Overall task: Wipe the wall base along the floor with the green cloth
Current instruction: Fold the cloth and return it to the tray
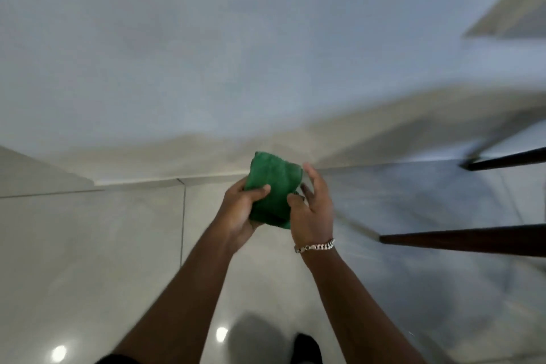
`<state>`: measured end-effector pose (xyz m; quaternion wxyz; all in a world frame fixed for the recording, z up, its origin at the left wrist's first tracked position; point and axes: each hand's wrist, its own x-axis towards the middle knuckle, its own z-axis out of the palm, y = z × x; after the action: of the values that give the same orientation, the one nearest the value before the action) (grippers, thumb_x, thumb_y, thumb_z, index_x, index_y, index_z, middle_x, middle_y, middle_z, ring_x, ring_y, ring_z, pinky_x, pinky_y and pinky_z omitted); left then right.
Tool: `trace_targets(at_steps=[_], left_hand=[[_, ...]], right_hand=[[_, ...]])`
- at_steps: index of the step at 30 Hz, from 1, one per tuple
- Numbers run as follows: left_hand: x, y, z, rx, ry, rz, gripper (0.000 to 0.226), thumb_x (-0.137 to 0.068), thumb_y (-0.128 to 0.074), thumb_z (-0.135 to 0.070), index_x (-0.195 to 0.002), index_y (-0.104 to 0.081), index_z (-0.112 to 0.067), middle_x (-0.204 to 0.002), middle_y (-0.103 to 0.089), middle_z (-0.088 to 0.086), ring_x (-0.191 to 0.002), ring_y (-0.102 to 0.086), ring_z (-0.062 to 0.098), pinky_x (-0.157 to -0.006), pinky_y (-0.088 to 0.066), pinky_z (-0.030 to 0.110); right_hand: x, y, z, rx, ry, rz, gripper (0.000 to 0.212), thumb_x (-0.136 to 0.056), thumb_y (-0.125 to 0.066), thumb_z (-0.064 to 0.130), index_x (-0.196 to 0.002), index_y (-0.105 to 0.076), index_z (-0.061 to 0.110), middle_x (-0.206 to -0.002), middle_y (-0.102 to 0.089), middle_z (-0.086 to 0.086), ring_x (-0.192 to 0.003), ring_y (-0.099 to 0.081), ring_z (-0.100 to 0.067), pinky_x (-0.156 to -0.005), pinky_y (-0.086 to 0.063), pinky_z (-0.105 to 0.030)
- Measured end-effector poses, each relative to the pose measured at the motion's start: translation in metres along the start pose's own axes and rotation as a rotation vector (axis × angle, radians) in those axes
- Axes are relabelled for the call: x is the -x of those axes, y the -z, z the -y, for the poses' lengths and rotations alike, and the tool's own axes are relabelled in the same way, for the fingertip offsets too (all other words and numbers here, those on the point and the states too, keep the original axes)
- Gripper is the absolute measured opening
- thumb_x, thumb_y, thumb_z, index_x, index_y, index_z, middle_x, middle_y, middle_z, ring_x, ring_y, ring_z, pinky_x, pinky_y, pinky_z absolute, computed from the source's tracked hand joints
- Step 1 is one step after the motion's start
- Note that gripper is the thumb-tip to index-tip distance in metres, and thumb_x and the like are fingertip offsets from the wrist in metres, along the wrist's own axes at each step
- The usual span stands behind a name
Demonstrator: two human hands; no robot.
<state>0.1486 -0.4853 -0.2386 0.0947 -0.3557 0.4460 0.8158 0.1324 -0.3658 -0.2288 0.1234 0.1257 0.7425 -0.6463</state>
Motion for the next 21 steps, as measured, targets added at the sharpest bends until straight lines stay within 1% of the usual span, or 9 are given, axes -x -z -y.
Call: trace_targets(at_steps=[2,4,5,7,11,14,16,19,21], left_hand=[[0.053,-0.029,-0.024,0.084,0.023,0.069,0.035,-0.09,-0.054,0.002,-0.124,-0.06,0.0,-0.114,-0.071,0.023,-0.101,-0.069,0.039,-0.077,-0.062,0.05],[0.107,-0.068,-0.054,0.106,0.032,0.125,0.035,-0.09,-0.053,0.003,-0.124,-0.059,-0.001,-0.11,-0.072,0.02,-0.097,-0.07,0.036,-0.077,-0.063,0.048],[0.131,-0.09,-0.066,0.088,0.036,0.144,0.034,-0.091,-0.053,0.002,-0.125,-0.058,-0.001,-0.11,-0.071,0.02,-0.097,-0.07,0.036,-0.076,-0.063,0.047],[0.166,-0.129,-0.079,0.005,0.048,0.152,0.035,-0.092,-0.054,0.0,-0.126,-0.058,0.0,-0.115,-0.068,0.022,-0.101,-0.068,0.037,-0.079,-0.062,0.048],[0.212,-0.23,-0.087,-0.231,0.094,0.196,0.033,-0.093,-0.061,-0.016,-0.124,-0.061,-0.004,-0.12,-0.069,0.02,-0.11,-0.066,0.038,-0.08,-0.061,0.05],[0.223,-0.304,-0.066,-0.336,0.137,0.256,0.028,-0.098,-0.053,-0.019,-0.119,-0.063,-0.004,-0.117,-0.07,0.02,-0.106,-0.067,0.038,-0.078,-0.061,0.054],[0.221,-0.356,-0.038,-0.464,0.133,0.279,0.021,-0.098,-0.051,-0.012,-0.112,-0.066,-0.008,-0.116,-0.07,0.021,-0.105,-0.068,0.037,-0.084,-0.059,0.058],[0.207,-0.427,0.009,-0.676,0.043,0.241,0.018,-0.092,-0.057,-0.008,-0.09,-0.07,-0.021,-0.104,-0.075,0.013,-0.097,-0.071,0.029,-0.088,-0.059,0.052],[0.194,-0.469,0.039,-0.799,-0.027,0.171,0.014,-0.088,-0.059,-0.01,-0.089,-0.071,-0.018,-0.098,-0.075,0.009,-0.092,-0.071,0.026,-0.087,-0.06,0.046]], right_hand=[[0.025,0.029,0.05,0.064,-0.125,-0.038,0.066,-0.08,-0.069,0.016,-0.14,-0.041,0.02,-0.14,-0.048,0.0,-0.123,-0.051,-0.02,-0.101,-0.048,-0.046],[0.048,0.067,0.11,0.044,-0.238,-0.021,0.067,-0.075,-0.077,0.024,-0.134,-0.046,0.016,-0.129,-0.058,-0.005,-0.109,-0.06,-0.022,-0.093,-0.053,-0.044],[0.059,0.089,0.136,0.042,-0.245,-0.023,0.06,-0.073,-0.079,0.024,-0.127,-0.053,0.015,-0.12,-0.065,-0.008,-0.101,-0.065,-0.021,-0.089,-0.056,-0.045],[0.078,0.128,0.18,0.126,-0.178,-0.055,0.043,-0.073,-0.079,0.02,-0.112,-0.063,0.016,-0.105,-0.071,-0.007,-0.091,-0.068,-0.018,-0.083,-0.059,-0.043],[0.098,0.23,0.241,0.247,-0.094,-0.219,0.034,-0.073,-0.078,0.014,-0.104,-0.066,0.017,-0.098,-0.071,-0.003,-0.089,-0.067,-0.019,-0.08,-0.059,-0.041],[0.095,0.316,0.244,0.281,-0.105,-0.297,0.029,-0.074,-0.075,0.006,-0.102,-0.066,0.013,-0.093,-0.069,-0.002,-0.088,-0.066,-0.016,-0.08,-0.054,-0.031],[0.085,0.377,0.233,0.301,-0.117,-0.367,0.028,-0.073,-0.073,0.003,-0.097,-0.066,0.016,-0.092,-0.072,-0.004,-0.089,-0.068,-0.018,-0.079,-0.055,-0.032],[0.055,0.452,0.21,0.331,-0.172,-0.384,0.028,-0.074,-0.069,0.0,-0.094,-0.063,0.019,-0.096,-0.074,-0.01,-0.089,-0.069,-0.023,-0.074,-0.058,-0.035],[0.027,0.491,0.196,0.357,-0.197,-0.376,0.031,-0.077,-0.067,0.001,-0.102,-0.062,0.019,-0.099,-0.073,-0.012,-0.093,-0.069,-0.025,-0.077,-0.057,-0.034]])
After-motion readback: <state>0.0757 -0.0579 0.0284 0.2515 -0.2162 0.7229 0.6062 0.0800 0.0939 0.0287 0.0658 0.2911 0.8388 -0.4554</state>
